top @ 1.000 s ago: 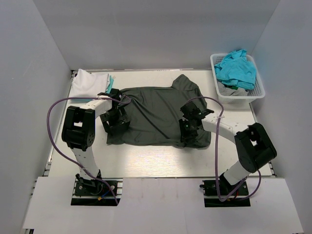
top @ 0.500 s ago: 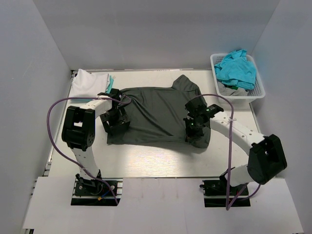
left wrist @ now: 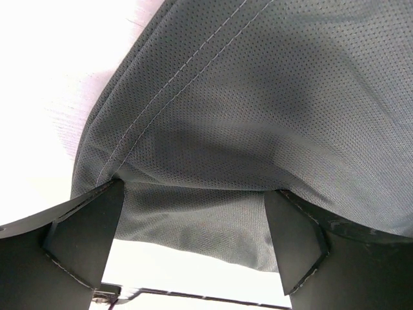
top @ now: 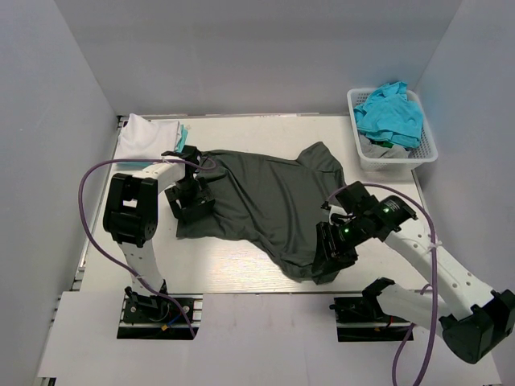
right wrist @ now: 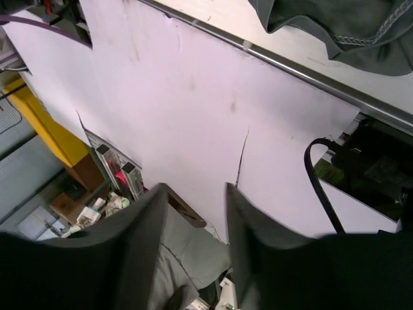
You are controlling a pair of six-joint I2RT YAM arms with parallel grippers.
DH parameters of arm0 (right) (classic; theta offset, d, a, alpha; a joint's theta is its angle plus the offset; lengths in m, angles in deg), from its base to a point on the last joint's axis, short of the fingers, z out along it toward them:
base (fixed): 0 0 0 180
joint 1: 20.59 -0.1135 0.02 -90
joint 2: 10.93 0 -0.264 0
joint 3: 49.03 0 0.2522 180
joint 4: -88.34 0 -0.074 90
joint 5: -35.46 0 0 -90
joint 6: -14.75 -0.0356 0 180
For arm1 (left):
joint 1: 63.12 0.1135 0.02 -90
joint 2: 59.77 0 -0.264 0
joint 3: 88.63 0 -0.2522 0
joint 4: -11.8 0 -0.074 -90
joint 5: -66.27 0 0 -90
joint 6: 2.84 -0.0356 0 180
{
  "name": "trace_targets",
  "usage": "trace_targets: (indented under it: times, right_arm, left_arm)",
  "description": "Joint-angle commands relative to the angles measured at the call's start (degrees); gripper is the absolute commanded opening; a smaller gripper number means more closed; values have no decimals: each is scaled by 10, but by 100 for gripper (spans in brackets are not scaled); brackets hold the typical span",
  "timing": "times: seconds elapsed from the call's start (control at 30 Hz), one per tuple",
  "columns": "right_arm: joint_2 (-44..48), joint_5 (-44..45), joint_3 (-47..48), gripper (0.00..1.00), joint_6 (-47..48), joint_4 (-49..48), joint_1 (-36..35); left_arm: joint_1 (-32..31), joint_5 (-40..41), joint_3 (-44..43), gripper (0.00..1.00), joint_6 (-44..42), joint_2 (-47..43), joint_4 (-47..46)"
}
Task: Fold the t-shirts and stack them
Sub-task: Flatten out the tshirt
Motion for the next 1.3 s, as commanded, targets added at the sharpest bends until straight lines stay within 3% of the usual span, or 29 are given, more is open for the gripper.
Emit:
trace_targets:
  times: [0.0, 0.07, 0.1, 0.13, 0.17, 0.27, 0.4, 0.47, 0.5, 0.67, 1.03, 1.27]
  right_arm:
    - [-5, -8, 1, 45, 17, 16, 0]
    - [-15, 34, -6, 42, 1, -5, 0]
    - [-21, 111, -13, 44, -8, -14, 2]
    - [-26, 112, -13, 48, -17, -17, 2]
    - [-51, 189, -19, 48, -34, -15, 3]
    - [-87, 231, -35, 46, -33, -26, 1]
    - [-115, 213, -63, 48, -10, -101, -2]
    - [-119, 272, -72, 51, -9, -128, 0]
    - [-137, 338, -78, 53, -20, -187, 2]
    - [-211, 443, -40, 57, -73, -230, 10]
    - [-422, 426, 8, 58, -53, -375, 116]
    - [-559, 467, 166, 57, -1, -411, 186]
  left_arm:
    - [2, 72, 16, 100, 11, 34, -21]
    - [2, 72, 16, 100, 11, 28, -21]
    - [2, 72, 16, 100, 11, 28, -21]
    - [2, 72, 16, 100, 11, 23, -21]
    - [2, 72, 16, 100, 11, 23, -21]
    - [2, 72, 16, 100, 11, 13, -21]
    - [-3, 66, 21, 100, 11, 7, -21]
    - [-3, 56, 34, 100, 11, 0, -32]
    - [-3, 49, 34, 100, 11, 0, -32]
    - [-3, 56, 34, 100, 17, 0, -26]
    - [2, 72, 18, 100, 17, 16, -2]
    - [8, 99, -63, 100, 17, 59, 29]
